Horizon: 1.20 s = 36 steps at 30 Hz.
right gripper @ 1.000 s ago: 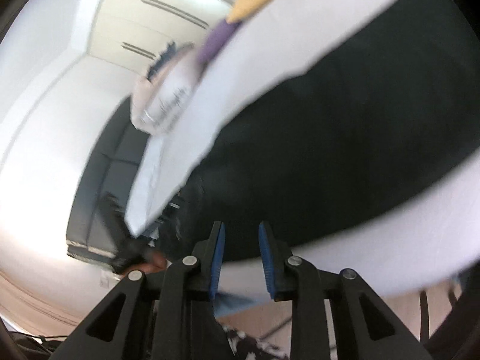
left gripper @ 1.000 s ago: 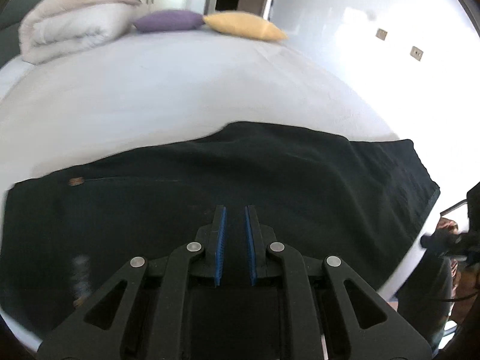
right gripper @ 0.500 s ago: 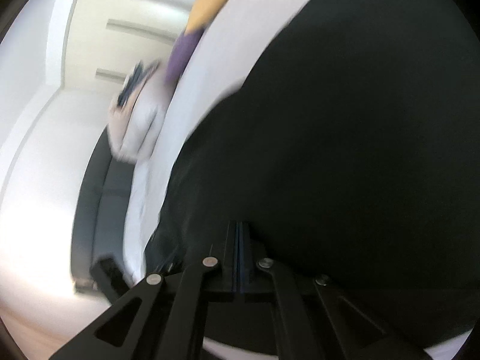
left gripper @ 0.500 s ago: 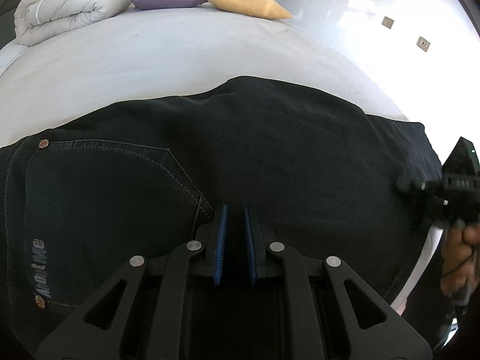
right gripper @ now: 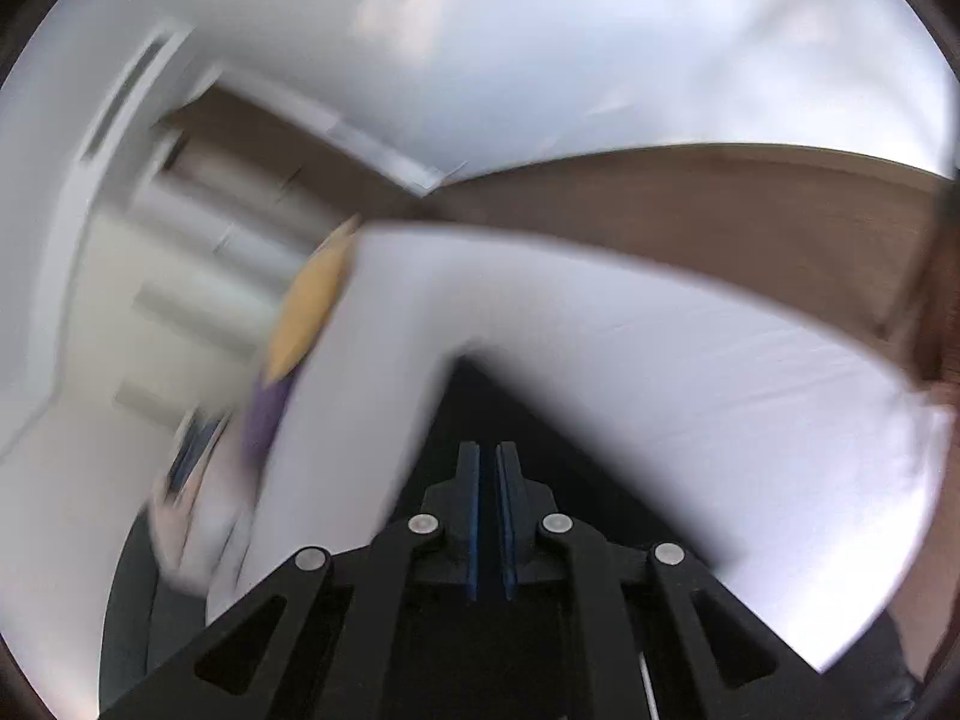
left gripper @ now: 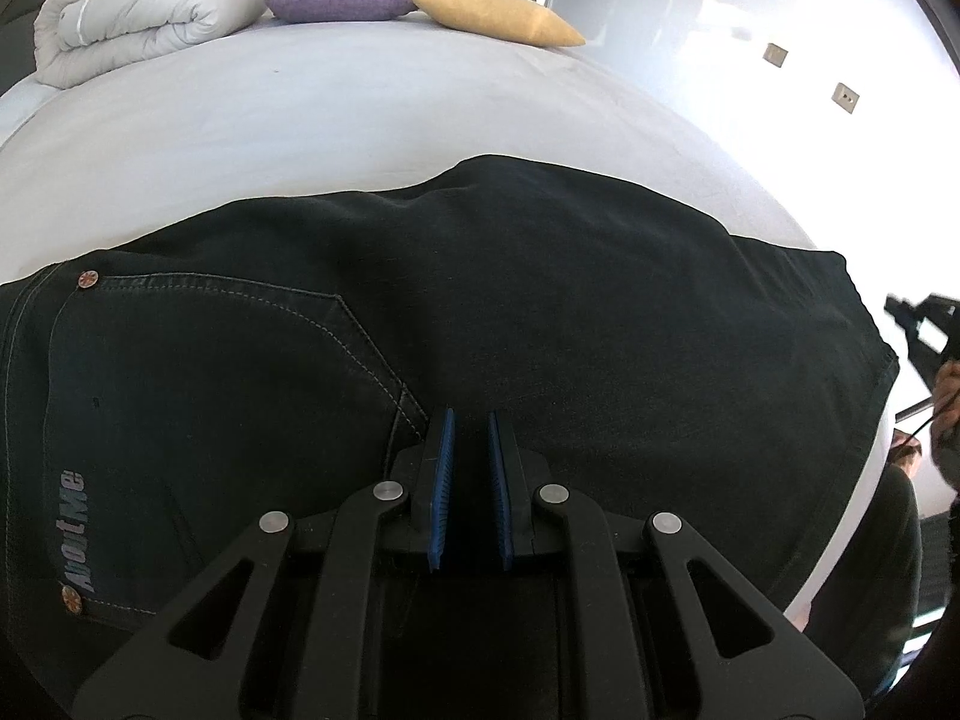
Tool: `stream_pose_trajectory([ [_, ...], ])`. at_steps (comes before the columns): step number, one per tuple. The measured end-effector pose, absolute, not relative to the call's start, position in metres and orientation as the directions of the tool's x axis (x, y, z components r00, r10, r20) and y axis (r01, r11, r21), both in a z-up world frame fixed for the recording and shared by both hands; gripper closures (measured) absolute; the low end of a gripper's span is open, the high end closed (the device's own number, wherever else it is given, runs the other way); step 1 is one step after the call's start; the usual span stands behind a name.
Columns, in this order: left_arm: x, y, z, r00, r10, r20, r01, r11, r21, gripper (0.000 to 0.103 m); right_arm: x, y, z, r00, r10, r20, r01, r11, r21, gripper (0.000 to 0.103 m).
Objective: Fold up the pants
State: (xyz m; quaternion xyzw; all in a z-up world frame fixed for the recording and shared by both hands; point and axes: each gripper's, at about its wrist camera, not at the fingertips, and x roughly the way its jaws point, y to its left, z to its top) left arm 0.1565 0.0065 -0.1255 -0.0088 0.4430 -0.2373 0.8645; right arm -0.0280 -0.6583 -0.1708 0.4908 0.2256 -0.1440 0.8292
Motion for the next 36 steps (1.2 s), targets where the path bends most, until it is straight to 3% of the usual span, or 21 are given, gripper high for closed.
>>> stream_pose_trajectory([
  [5, 0.158, -0.005, -0.129, 0.492, -0.411, -0.768, 0.404, 0.889, -0.217, 0.092, 0.067, -0.562, -0.169, 0.806, 0.357, -0.473, 0.216, 0.565, 0.796, 0.094],
  [10, 0.159, -0.006, -0.128, 0.485, -0.414, -0.77, 0.407, 0.886, -0.22, 0.092, 0.132, -0.489, -0.221, 0.629, 0.579, -0.519, 0.2, 0.525, 0.828, 0.094],
  [12, 0.16, -0.006, -0.129, 0.483, -0.417, -0.77, 0.408, 0.885, -0.224, 0.092, 0.136, -0.491, -0.243, 0.6, 0.58, -0.551, 0.247, 0.521, 0.817, 0.094],
  [13, 0.161, -0.005, -0.129, 0.481, -0.419, -0.77, 0.408, 0.885, -0.226, 0.092, 0.133, -0.502, -0.251, 0.603, 0.572, -0.556, 0.269, 0.511, 0.817, 0.103],
  [16, 0.162, -0.004, -0.13, 0.478, -0.424, -0.769, 0.406, 0.883, -0.235, 0.092, 0.127, -0.543, -0.256, 0.67, 0.52, -0.53, 0.288, 0.476, 0.831, 0.103],
  [25, 0.164, -0.001, -0.134, 0.479, -0.428, -0.767, 0.404, 0.883, -0.24, 0.092, 0.082, -0.707, -0.218, 0.827, 0.015, -0.561, 0.499, 0.439, 0.747, 0.103],
  [26, 0.164, -0.001, -0.135, 0.479, -0.428, -0.766, 0.403, 0.883, -0.241, 0.092, 0.076, -0.709, -0.211, 0.815, -0.034, -0.578, 0.533, 0.435, 0.725, 0.101],
  [27, 0.164, -0.001, -0.135, 0.48, -0.428, -0.766, 0.403, 0.883, -0.242, 0.092, 0.069, -0.712, -0.205, 0.804, -0.075, -0.59, 0.561, 0.426, 0.71, 0.093],
  [30, 0.163, -0.003, -0.133, 0.481, -0.41, -0.775, 0.393, 0.891, -0.227, 0.092, 0.058, -0.681, -0.188, 0.847, 0.012, -0.531, 0.461, 0.48, 0.747, 0.091],
  [33, 0.162, -0.017, -0.119, 0.477, -0.353, -0.805, 0.389, 0.906, -0.167, 0.091, 0.067, -0.604, -0.195, 0.825, 0.243, -0.51, 0.316, 0.549, 0.773, 0.088],
  [36, 0.159, -0.043, -0.105, 0.445, -0.413, -0.795, 0.462, 0.866, -0.192, 0.091, 0.097, -0.521, -0.226, 0.727, 0.429, -0.536, 0.241, 0.571, 0.785, 0.088],
])
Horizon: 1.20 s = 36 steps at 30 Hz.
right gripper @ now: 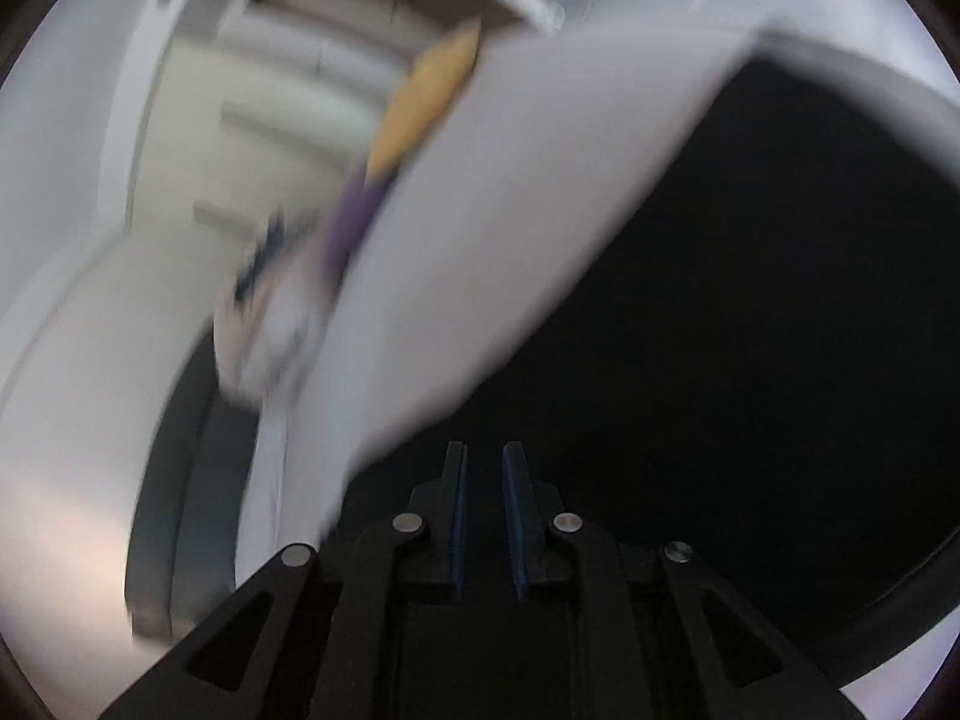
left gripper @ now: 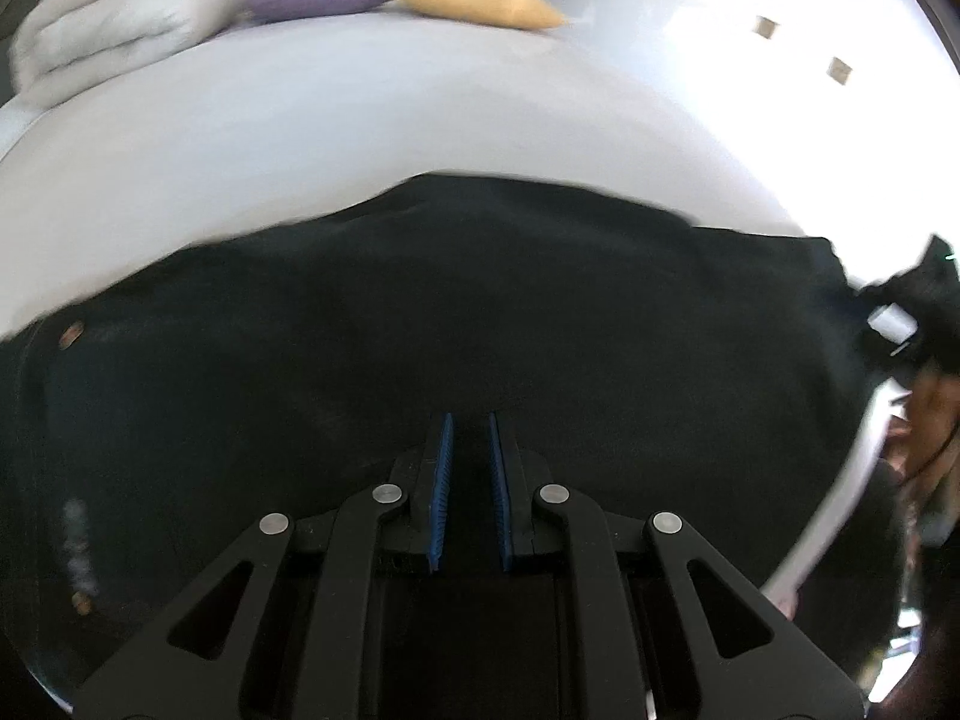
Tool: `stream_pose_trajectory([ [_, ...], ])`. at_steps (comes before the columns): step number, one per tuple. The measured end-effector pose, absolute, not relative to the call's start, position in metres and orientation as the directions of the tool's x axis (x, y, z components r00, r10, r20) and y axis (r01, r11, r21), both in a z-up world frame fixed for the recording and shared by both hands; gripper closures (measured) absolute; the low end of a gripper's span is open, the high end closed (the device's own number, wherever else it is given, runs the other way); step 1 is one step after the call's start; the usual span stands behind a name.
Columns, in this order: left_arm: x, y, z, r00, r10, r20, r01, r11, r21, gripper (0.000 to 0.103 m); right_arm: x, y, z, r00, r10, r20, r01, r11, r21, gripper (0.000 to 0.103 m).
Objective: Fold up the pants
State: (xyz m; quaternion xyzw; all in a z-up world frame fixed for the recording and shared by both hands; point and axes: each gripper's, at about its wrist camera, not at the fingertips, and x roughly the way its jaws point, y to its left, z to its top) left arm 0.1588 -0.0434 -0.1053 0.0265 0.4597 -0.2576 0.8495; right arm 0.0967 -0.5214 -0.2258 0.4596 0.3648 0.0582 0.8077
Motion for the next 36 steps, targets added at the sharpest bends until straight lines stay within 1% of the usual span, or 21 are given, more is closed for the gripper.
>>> stream_pose_trajectory([
  [2, 0.161, -0.073, -0.103, 0.411, -0.441, -0.798, 0.53, 0.828, -0.184, 0.091, 0.109, -0.492, -0.255, 0.664, 0.488, -0.566, 0.247, 0.572, 0.782, 0.095],
  [3, 0.165, -0.09, -0.104, 0.377, -0.469, -0.799, 0.57, 0.797, -0.199, 0.091, 0.107, -0.484, -0.263, 0.661, 0.477, -0.58, 0.251, 0.587, 0.769, 0.103],
  [5, 0.175, -0.114, -0.11, 0.327, -0.505, -0.799, 0.619, 0.753, -0.223, 0.091, 0.107, -0.48, -0.263, 0.668, 0.46, -0.585, 0.219, 0.63, 0.745, 0.103],
  [7, 0.192, -0.131, -0.118, 0.304, -0.511, -0.804, 0.654, 0.726, -0.214, 0.091, 0.1, -0.48, -0.269, 0.662, 0.503, -0.556, 0.214, 0.585, 0.783, 0.103],
  [9, 0.216, -0.129, -0.12, 0.253, -0.547, -0.798, 0.659, 0.701, -0.272, 0.091, 0.098, -0.489, -0.273, 0.664, 0.518, -0.539, 0.216, 0.557, 0.802, 0.103],
  [10, 0.228, -0.122, -0.119, 0.241, -0.558, -0.794, 0.646, 0.703, -0.298, 0.091, 0.096, -0.495, -0.274, 0.668, 0.514, -0.539, 0.22, 0.555, 0.802, 0.103],
  [12, 0.251, -0.099, -0.119, 0.26, -0.534, -0.805, 0.626, 0.728, -0.281, 0.091, 0.096, -0.497, -0.274, 0.67, 0.507, -0.543, 0.224, 0.559, 0.798, 0.103],
  [13, 0.261, -0.085, -0.122, 0.258, -0.533, -0.806, 0.614, 0.735, -0.289, 0.091, 0.074, -0.511, -0.277, 0.671, 0.503, -0.545, 0.225, 0.562, 0.796, 0.103],
  [15, 0.278, -0.046, -0.124, 0.242, -0.563, -0.79, 0.561, 0.746, -0.359, 0.091, 0.066, -0.516, -0.273, 0.677, 0.493, -0.546, 0.226, 0.567, 0.792, 0.103],
  [17, 0.28, -0.014, -0.127, 0.256, -0.561, -0.787, 0.534, 0.761, -0.369, 0.092, 0.062, -0.518, -0.271, 0.68, 0.489, -0.546, 0.227, 0.568, 0.791, 0.103],
  [18, 0.279, 0.003, -0.13, 0.283, -0.532, -0.798, 0.521, 0.784, -0.338, 0.092, 0.057, -0.519, -0.27, 0.681, 0.486, -0.548, 0.23, 0.569, 0.79, 0.103],
  [19, 0.278, 0.021, -0.133, 0.268, -0.56, -0.784, 0.516, 0.77, -0.374, 0.092, 0.06, -0.514, -0.269, 0.681, 0.482, -0.552, 0.233, 0.572, 0.787, 0.103],
  [23, 0.268, 0.072, -0.135, 0.307, -0.588, -0.748, 0.456, 0.781, -0.427, 0.092, 0.055, -0.509, -0.263, 0.689, 0.464, -0.557, 0.228, 0.59, 0.774, 0.103],
  [27, 0.248, 0.109, -0.13, 0.39, -0.518, -0.761, 0.407, 0.839, -0.362, 0.092, 0.055, -0.507, -0.262, 0.694, 0.447, -0.564, 0.235, 0.6, 0.765, 0.103],
  [29, 0.234, 0.125, -0.124, 0.456, -0.429, -0.78, 0.378, 0.887, -0.267, 0.092, 0.059, -0.497, -0.258, 0.696, 0.445, -0.564, 0.236, 0.599, 0.765, 0.103],
  [31, 0.223, 0.145, -0.113, 0.51, -0.36, -0.781, 0.329, 0.921, -0.21, 0.093, 0.059, -0.496, -0.258, 0.7, 0.441, -0.562, 0.236, 0.6, 0.764, 0.103],
  [32, 0.222, 0.156, -0.11, 0.512, -0.375, -0.773, 0.32, 0.918, -0.233, 0.094, 0.058, -0.496, -0.257, 0.701, 0.438, -0.562, 0.24, 0.597, 0.765, 0.103],
  [33, 0.218, 0.16, -0.105, 0.544, -0.317, -0.777, 0.276, 0.942, -0.191, 0.094, 0.052, -0.499, -0.252, 0.702, 0.431, -0.567, 0.253, 0.593, 0.764, 0.103],
  [34, 0.21, 0.156, -0.099, 0.598, -0.178, -0.782, 0.204, 0.977, -0.066, 0.094, 0.049, -0.499, -0.248, 0.701, 0.417, -0.578, 0.277, 0.588, 0.76, 0.103],
  [35, 0.202, 0.149, -0.094, 0.609, -0.169, -0.775, 0.207, 0.977, -0.05, 0.094, 0.046, -0.498, -0.244, 0.702, 0.41, -0.582, 0.289, 0.583, 0.759, 0.102],
  [36, 0.192, 0.142, -0.088, 0.61, -0.221, -0.761, 0.239, 0.967, -0.09, 0.094, 0.044, -0.495, -0.237, 0.707, 0.414, -0.573, 0.28, 0.581, 0.765, 0.097],
])
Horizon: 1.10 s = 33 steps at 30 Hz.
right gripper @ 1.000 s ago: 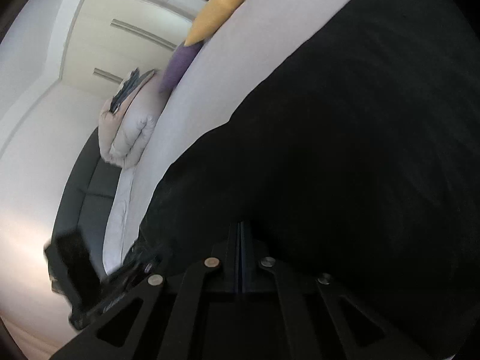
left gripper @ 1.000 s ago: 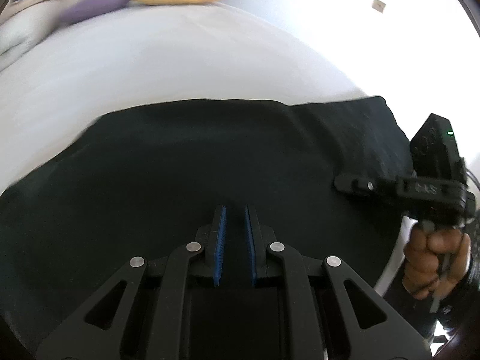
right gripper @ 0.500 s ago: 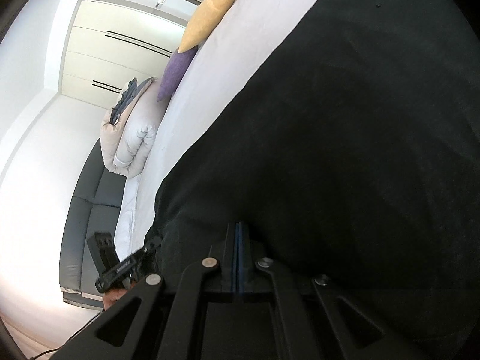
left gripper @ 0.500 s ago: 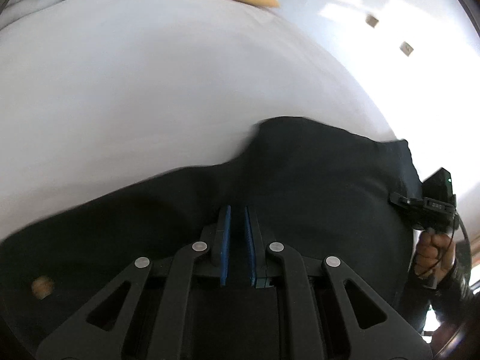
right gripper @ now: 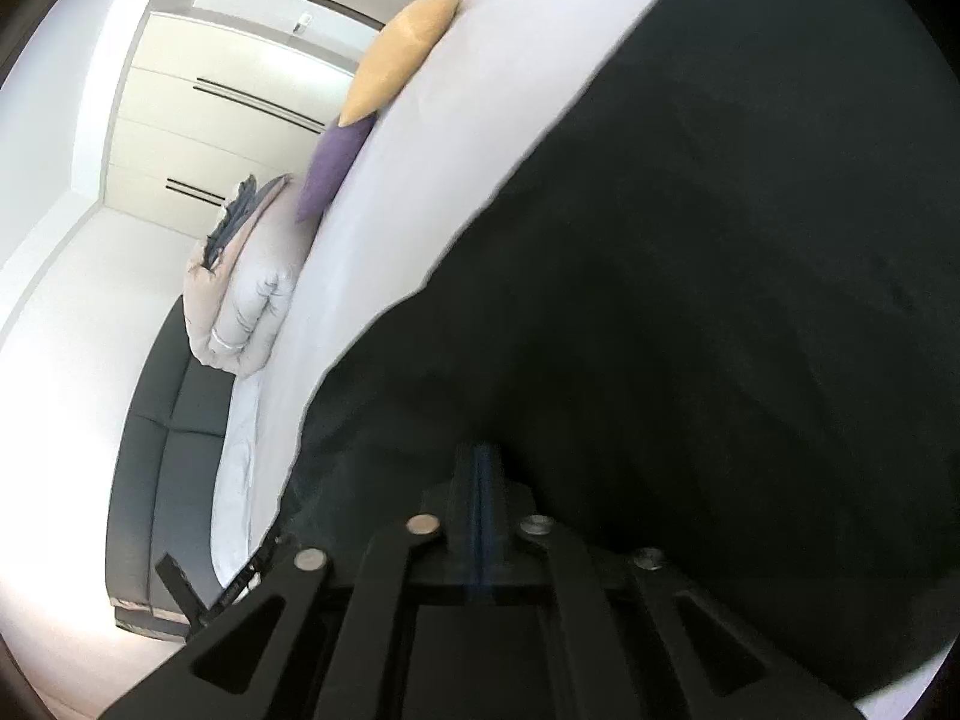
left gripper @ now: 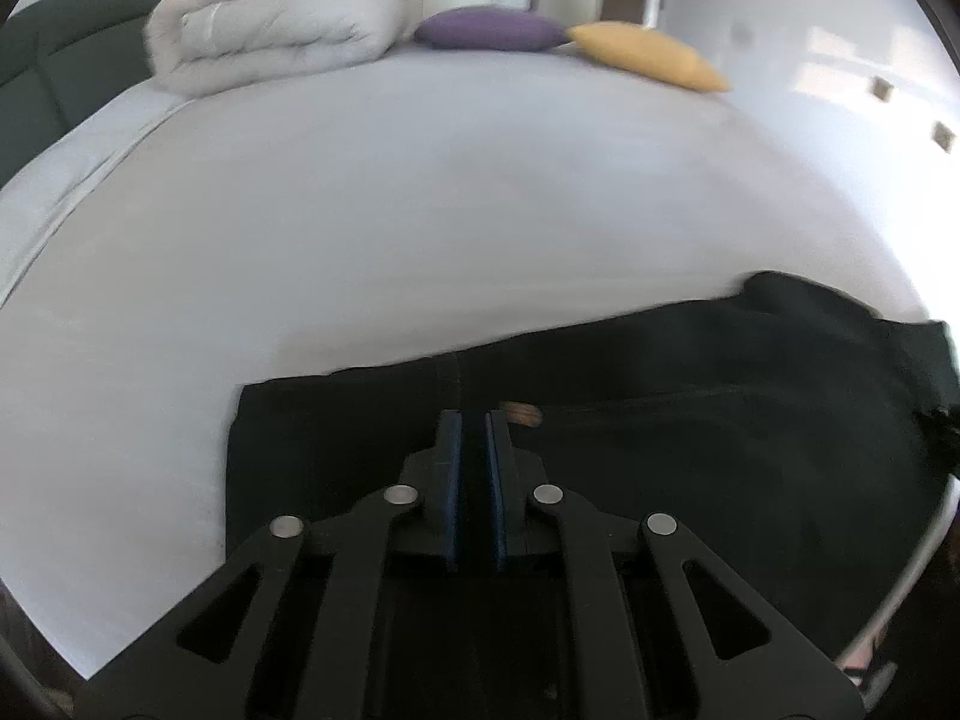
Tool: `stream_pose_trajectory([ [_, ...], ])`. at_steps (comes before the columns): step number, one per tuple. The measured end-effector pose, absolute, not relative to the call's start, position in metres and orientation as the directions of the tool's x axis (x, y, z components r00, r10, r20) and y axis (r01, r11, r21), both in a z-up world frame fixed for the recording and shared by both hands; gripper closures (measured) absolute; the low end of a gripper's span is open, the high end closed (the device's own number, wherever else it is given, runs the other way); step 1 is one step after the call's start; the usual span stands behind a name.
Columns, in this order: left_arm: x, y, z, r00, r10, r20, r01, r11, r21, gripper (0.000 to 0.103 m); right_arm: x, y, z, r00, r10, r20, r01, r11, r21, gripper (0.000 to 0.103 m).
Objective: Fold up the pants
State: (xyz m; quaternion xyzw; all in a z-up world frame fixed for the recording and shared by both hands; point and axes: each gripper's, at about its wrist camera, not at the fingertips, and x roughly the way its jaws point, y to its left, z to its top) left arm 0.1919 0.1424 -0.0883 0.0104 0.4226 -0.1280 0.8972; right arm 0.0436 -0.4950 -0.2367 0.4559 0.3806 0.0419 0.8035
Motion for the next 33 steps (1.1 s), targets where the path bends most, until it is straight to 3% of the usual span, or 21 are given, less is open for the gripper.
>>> stream_pose_trajectory([
  [3, 0.157, 0.105, -0.083, 0.593, -0.353, -0.724, 0.322, 0.928, -0.189, 0.094, 0.04, -0.474, -0.221, 0.701, 0.468, -0.538, 0.204, 0.592, 0.78, 0.088],
  [6, 0.126, 0.047, -0.101, 0.521, -0.44, -0.731, 0.413, 0.88, -0.235, 0.094, 0.041, -0.442, -0.225, 0.653, 0.544, -0.527, 0.156, 0.584, 0.796, 0.063],
  [8, 0.114, 0.016, -0.124, 0.478, -0.427, -0.768, 0.428, 0.876, -0.221, 0.094, 0.039, -0.433, -0.231, 0.643, 0.535, -0.548, 0.149, 0.615, 0.775, 0.067],
  [11, 0.105, 0.012, -0.134, 0.507, -0.412, -0.757, 0.4, 0.891, -0.216, 0.094, 0.03, -0.454, -0.244, 0.651, 0.541, -0.533, 0.198, 0.557, 0.807, 0.103],
  [16, 0.115, 0.041, -0.14, 0.45, -0.497, -0.742, 0.383, 0.858, -0.343, 0.094, -0.011, -0.533, -0.243, 0.761, 0.35, -0.546, 0.311, 0.542, 0.781, 0.103],
  [23, 0.114, 0.045, -0.149, 0.461, -0.498, -0.734, 0.362, 0.861, -0.357, 0.094, -0.102, -0.649, -0.215, 0.829, -0.014, -0.56, 0.512, 0.425, 0.747, 0.103],
  [24, 0.114, 0.048, -0.149, 0.457, -0.507, -0.731, 0.356, 0.857, -0.372, 0.094, -0.112, -0.655, -0.209, 0.836, -0.034, -0.547, 0.51, 0.412, 0.755, 0.097],
  [25, 0.113, 0.051, -0.151, 0.455, -0.514, -0.728, 0.35, 0.854, -0.385, 0.094, -0.124, -0.659, -0.202, 0.825, -0.074, -0.56, 0.539, 0.398, 0.742, 0.069],
  [27, 0.114, 0.053, -0.151, 0.453, -0.52, -0.724, 0.34, 0.852, -0.399, 0.094, -0.148, -0.659, -0.194, 0.843, -0.115, -0.525, 0.528, 0.363, 0.768, 0.043],
  [33, 0.118, 0.052, -0.151, 0.457, -0.515, -0.725, 0.333, 0.855, -0.397, 0.094, -0.144, -0.641, -0.211, 0.858, -0.02, -0.514, 0.496, 0.298, 0.816, 0.043],
])
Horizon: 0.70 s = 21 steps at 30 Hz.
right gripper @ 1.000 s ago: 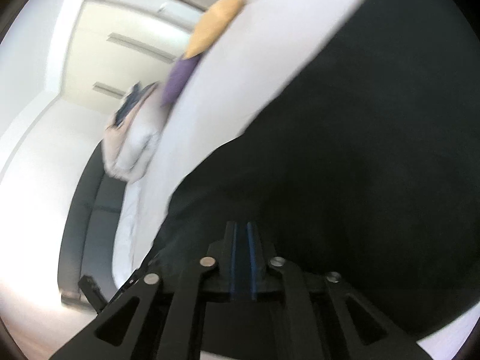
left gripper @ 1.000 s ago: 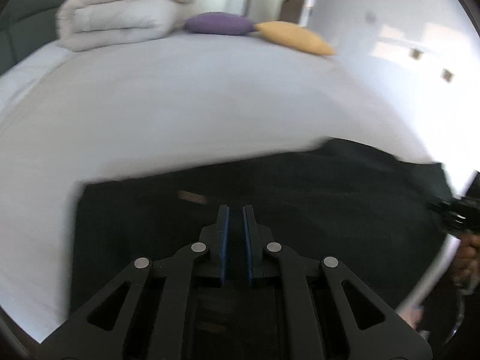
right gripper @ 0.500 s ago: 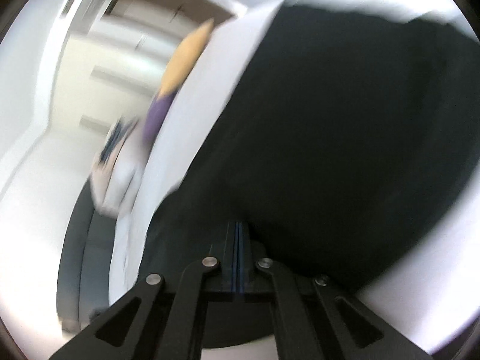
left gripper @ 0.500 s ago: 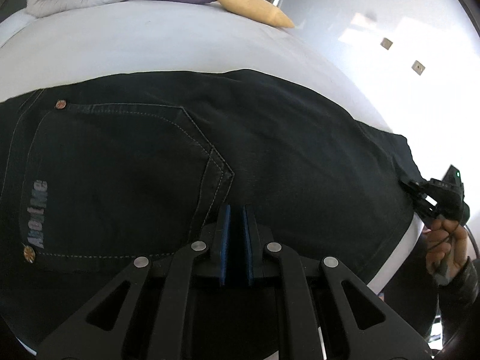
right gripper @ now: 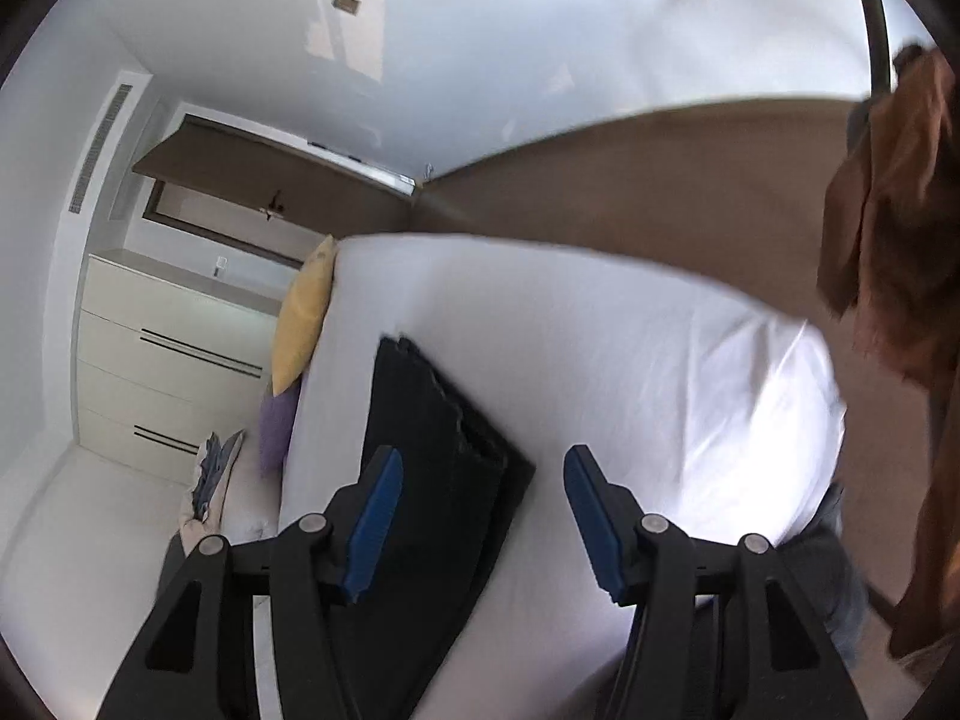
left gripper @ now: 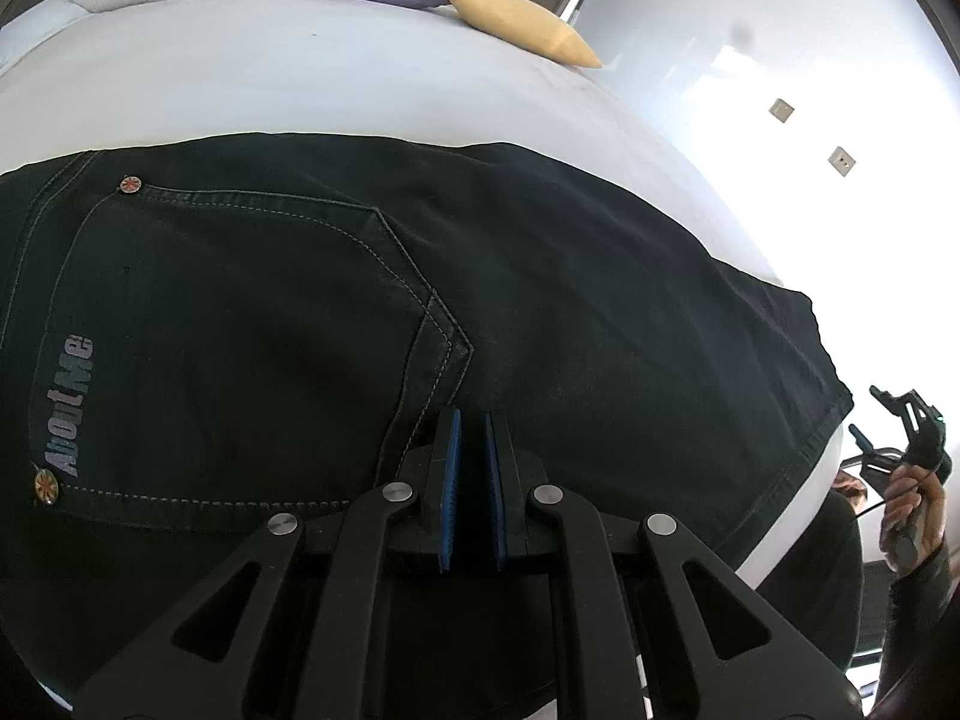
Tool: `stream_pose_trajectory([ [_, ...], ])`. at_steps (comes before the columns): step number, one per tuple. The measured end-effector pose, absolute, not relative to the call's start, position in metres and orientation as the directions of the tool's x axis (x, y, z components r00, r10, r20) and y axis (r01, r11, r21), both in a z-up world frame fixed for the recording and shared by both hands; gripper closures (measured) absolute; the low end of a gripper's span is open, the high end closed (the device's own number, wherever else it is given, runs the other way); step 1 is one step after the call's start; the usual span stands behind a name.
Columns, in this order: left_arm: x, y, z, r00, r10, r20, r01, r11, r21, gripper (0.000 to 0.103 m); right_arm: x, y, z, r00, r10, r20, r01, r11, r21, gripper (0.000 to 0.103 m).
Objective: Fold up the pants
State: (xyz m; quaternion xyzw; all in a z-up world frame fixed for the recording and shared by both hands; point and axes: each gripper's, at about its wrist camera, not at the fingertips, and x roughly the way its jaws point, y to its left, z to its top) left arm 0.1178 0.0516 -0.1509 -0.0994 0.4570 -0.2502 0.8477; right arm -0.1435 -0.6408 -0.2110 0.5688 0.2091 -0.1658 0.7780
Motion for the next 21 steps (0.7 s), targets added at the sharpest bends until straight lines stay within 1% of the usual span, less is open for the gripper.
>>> stream_pose_trajectory([
  [2, 0.123, 0.051, -0.148, 0.454, -0.518, -0.725, 0.331, 0.853, -0.403, 0.094, -0.14, -0.638, -0.221, 0.864, -0.001, -0.503, 0.485, 0.27, 0.832, 0.043],
  [4, 0.125, 0.051, -0.147, 0.454, -0.519, -0.724, 0.33, 0.853, -0.404, 0.094, -0.136, -0.635, -0.217, 0.865, -0.012, -0.502, 0.486, 0.269, 0.831, 0.043],
  [8, 0.126, 0.05, -0.146, 0.456, -0.517, -0.725, 0.329, 0.854, -0.402, 0.094, -0.124, -0.636, -0.221, 0.892, 0.035, -0.451, 0.432, 0.225, 0.873, 0.043],
  [11, 0.126, 0.048, -0.144, 0.455, -0.517, -0.725, 0.329, 0.854, -0.403, 0.094, -0.11, -0.631, -0.225, 0.893, 0.053, -0.446, 0.423, 0.236, 0.875, 0.045],
  [12, 0.126, 0.048, -0.145, 0.455, -0.517, -0.725, 0.33, 0.854, -0.402, 0.094, -0.105, -0.631, -0.226, 0.896, 0.061, -0.439, 0.415, 0.234, 0.879, 0.047],
  [14, 0.126, 0.048, -0.144, 0.454, -0.517, -0.725, 0.33, 0.854, -0.402, 0.094, -0.095, -0.634, -0.232, 0.902, 0.067, -0.427, 0.403, 0.225, 0.887, 0.053],
  [15, 0.127, 0.048, -0.143, 0.455, -0.517, -0.725, 0.329, 0.854, -0.402, 0.094, -0.092, -0.636, -0.236, 0.902, 0.068, -0.427, 0.405, 0.216, 0.889, 0.062],
  [16, 0.127, 0.048, -0.143, 0.455, -0.517, -0.725, 0.329, 0.854, -0.402, 0.094, -0.089, -0.638, -0.239, 0.9, 0.07, -0.43, 0.409, 0.207, 0.889, 0.076],
  [18, 0.127, 0.047, -0.143, 0.455, -0.517, -0.726, 0.329, 0.854, -0.402, 0.094, -0.083, -0.642, -0.246, 0.896, 0.077, -0.437, 0.417, 0.194, 0.888, 0.09],
  [19, 0.127, 0.047, -0.143, 0.455, -0.517, -0.726, 0.329, 0.854, -0.402, 0.094, -0.081, -0.645, -0.25, 0.896, 0.081, -0.436, 0.415, 0.191, 0.89, 0.093],
  [21, 0.127, 0.048, -0.143, 0.455, -0.517, -0.725, 0.329, 0.854, -0.403, 0.094, -0.078, -0.645, -0.25, 0.898, 0.081, -0.432, 0.409, 0.207, 0.889, 0.093],
])
